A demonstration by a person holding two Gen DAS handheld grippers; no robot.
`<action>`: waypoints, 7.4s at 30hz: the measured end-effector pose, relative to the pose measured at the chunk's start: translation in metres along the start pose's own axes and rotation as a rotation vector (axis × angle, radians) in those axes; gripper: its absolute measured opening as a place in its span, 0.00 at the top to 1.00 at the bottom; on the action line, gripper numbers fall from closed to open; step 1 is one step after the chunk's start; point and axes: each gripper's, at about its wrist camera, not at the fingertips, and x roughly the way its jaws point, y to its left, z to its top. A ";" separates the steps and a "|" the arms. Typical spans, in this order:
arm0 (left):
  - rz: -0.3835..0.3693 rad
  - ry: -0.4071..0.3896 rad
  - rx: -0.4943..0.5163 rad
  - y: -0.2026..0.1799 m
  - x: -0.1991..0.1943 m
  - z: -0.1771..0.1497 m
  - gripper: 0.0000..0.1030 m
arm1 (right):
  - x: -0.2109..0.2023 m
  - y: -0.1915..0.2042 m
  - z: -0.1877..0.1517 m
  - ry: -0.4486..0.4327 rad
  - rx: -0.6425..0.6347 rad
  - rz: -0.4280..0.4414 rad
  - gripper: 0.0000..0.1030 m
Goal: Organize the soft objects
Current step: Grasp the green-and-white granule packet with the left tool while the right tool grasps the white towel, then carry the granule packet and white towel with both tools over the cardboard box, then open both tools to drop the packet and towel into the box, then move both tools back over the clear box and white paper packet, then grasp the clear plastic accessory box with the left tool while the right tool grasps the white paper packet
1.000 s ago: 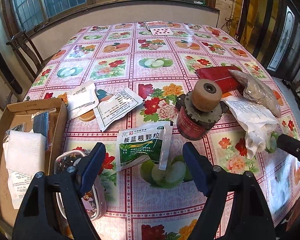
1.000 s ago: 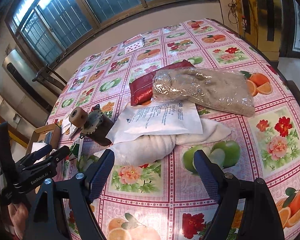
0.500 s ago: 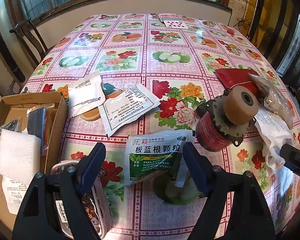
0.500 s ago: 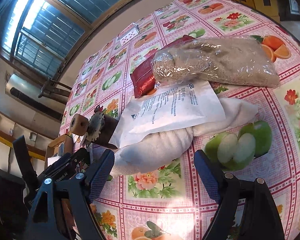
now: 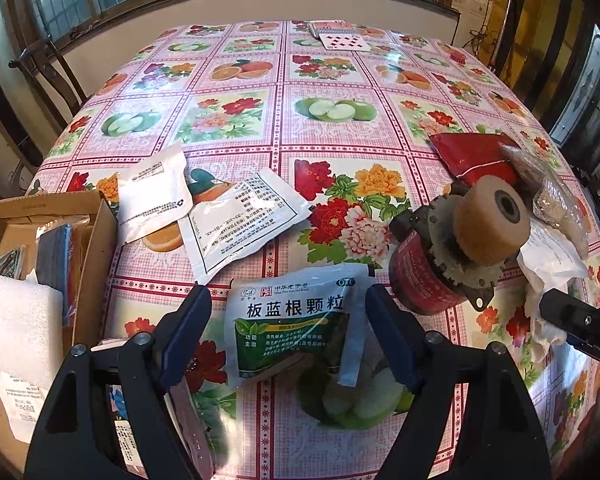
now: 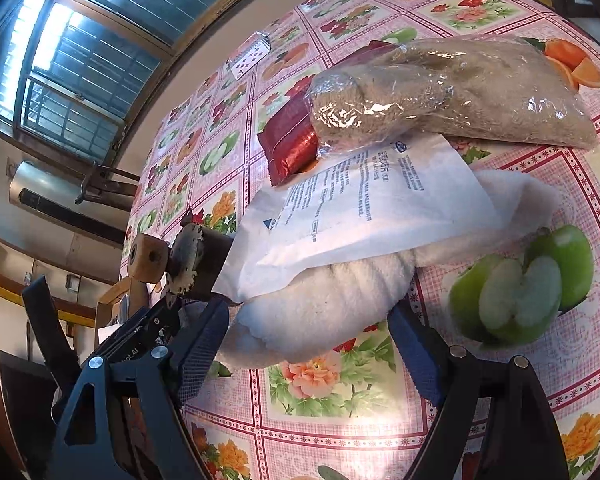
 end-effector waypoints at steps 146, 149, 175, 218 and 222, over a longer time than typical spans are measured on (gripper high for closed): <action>0.152 -0.158 -0.182 0.235 -0.119 -0.071 0.20 | 0.083 0.303 -0.187 0.248 -0.813 0.174 0.53; 0.126 -0.168 -0.154 0.215 -0.124 -0.066 0.20 | 0.057 0.287 -0.175 0.200 -0.792 0.172 0.52; 0.092 -0.003 -0.032 0.062 -0.086 -0.076 0.20 | -0.041 0.104 -0.065 0.028 -0.476 0.106 0.42; -0.064 0.027 -0.128 0.051 -0.073 -0.052 0.04 | -0.045 -0.020 0.007 -0.036 -0.189 -0.051 0.28; -0.117 0.065 -0.113 0.042 -0.074 -0.050 0.04 | -0.042 -0.018 0.008 -0.029 -0.193 -0.047 0.28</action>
